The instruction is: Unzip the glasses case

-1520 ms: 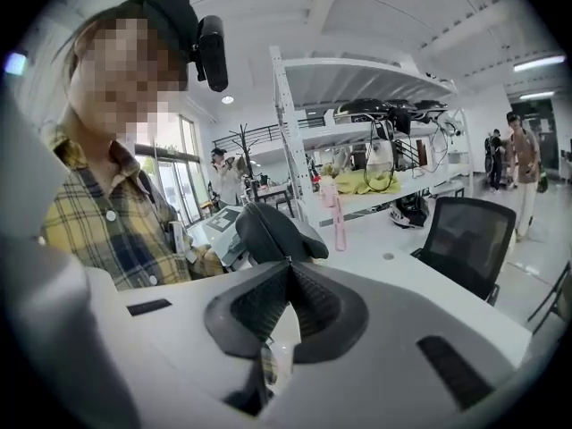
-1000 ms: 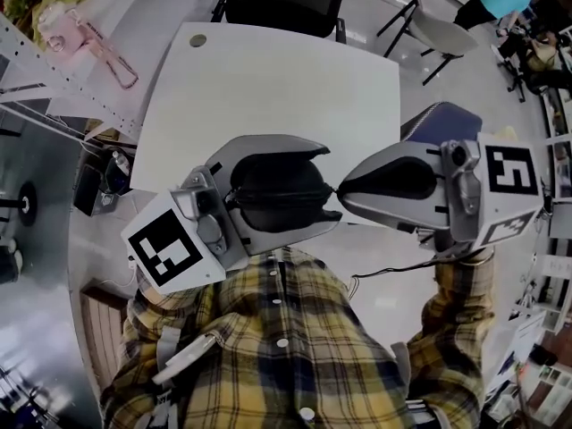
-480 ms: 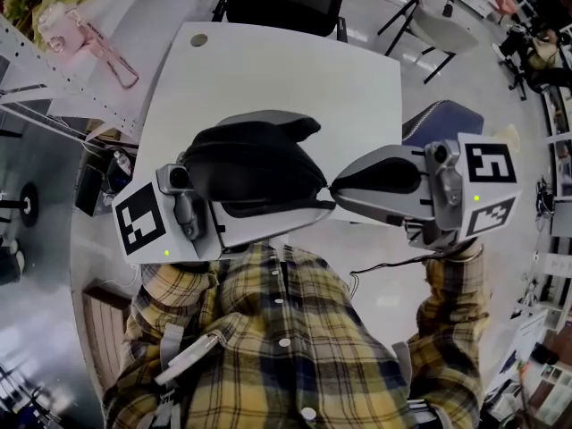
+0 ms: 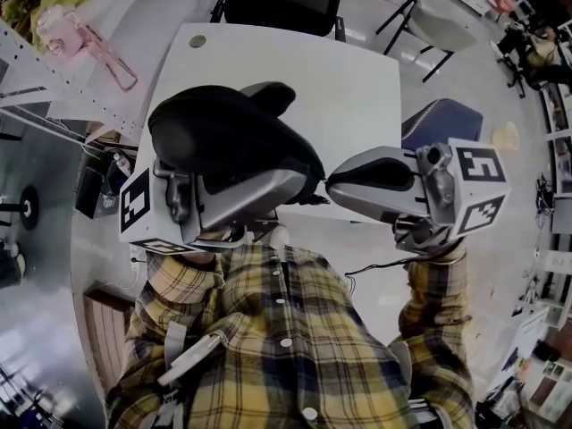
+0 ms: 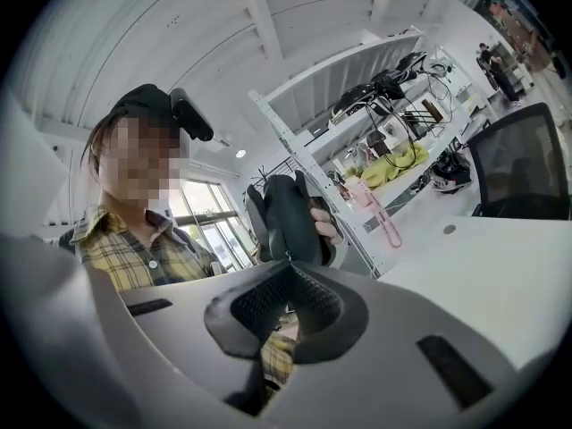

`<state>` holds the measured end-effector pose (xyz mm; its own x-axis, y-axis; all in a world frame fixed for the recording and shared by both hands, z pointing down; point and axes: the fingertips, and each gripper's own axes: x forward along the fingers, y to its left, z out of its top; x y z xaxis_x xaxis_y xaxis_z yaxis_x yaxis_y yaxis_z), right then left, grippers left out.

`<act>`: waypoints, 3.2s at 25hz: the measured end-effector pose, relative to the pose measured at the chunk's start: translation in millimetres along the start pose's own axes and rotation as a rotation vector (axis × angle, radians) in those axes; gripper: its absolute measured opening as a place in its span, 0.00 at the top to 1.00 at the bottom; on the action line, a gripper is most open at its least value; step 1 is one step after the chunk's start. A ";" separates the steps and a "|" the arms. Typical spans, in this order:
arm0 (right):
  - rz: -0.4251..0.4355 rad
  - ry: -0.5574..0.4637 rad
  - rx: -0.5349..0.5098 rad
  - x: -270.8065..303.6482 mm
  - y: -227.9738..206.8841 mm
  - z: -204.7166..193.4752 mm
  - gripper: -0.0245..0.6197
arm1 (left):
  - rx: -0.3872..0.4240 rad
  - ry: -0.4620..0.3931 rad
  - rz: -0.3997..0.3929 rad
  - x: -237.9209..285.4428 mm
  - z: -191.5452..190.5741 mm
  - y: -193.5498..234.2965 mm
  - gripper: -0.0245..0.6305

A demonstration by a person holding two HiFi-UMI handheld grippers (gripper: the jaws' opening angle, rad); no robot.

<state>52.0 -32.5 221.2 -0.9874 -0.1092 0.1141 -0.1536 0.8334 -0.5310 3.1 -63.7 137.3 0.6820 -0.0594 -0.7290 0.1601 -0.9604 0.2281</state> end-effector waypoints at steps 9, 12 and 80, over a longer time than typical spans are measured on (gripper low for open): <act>0.026 -0.086 0.037 1.6 0.4 0.6 0.96 | -0.103 -0.147 0.010 -4.0 16.6 10.0 0.58; 0.038 -0.108 0.060 3.0 -0.3 -1.9 0.96 | -0.139 -0.186 0.013 -6.1 19.3 13.7 0.58; -0.849 -0.300 -0.367 -61.8 -26.3 13.0 0.96 | 0.150 0.502 0.152 -11.6 -91.7 33.2 0.58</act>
<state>116.6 -54.8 217.2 -0.5292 -0.8435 0.0922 -0.8484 0.5247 -0.0696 66.0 -69.9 212.5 0.9524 -0.0989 -0.2884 -0.0457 -0.9816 0.1856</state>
